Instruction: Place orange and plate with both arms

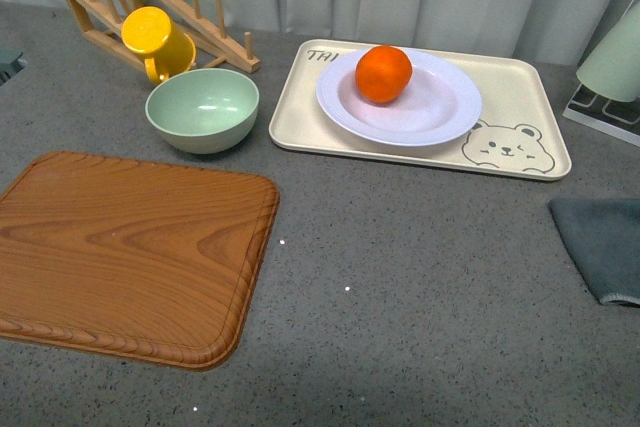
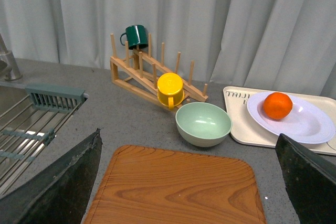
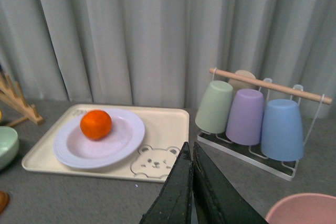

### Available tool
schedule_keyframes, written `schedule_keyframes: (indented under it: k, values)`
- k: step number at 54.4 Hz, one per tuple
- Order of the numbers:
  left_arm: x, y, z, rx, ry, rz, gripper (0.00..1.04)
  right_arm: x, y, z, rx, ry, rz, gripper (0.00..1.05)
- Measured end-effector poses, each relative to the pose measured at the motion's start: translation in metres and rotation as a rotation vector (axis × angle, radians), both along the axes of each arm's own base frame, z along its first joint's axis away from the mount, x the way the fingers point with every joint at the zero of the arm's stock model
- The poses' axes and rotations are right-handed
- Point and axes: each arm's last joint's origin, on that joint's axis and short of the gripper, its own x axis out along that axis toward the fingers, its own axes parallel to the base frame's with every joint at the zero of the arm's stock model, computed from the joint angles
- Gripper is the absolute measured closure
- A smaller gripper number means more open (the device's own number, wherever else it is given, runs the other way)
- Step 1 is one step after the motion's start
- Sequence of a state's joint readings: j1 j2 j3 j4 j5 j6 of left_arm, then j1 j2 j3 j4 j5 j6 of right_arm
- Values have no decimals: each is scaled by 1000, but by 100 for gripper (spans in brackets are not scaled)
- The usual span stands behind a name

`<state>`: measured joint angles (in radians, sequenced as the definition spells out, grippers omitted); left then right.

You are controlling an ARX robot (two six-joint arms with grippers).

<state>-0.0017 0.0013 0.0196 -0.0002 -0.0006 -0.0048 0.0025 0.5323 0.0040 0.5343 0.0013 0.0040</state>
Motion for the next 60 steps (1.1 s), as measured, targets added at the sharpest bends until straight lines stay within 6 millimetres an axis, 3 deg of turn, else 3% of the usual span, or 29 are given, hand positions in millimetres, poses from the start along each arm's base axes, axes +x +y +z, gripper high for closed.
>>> schedule_keyframes:
  k: [60]
  values:
    - [0, 0, 0, 0, 0, 0, 6, -33, 0, -1, -1, 3, 3, 104]
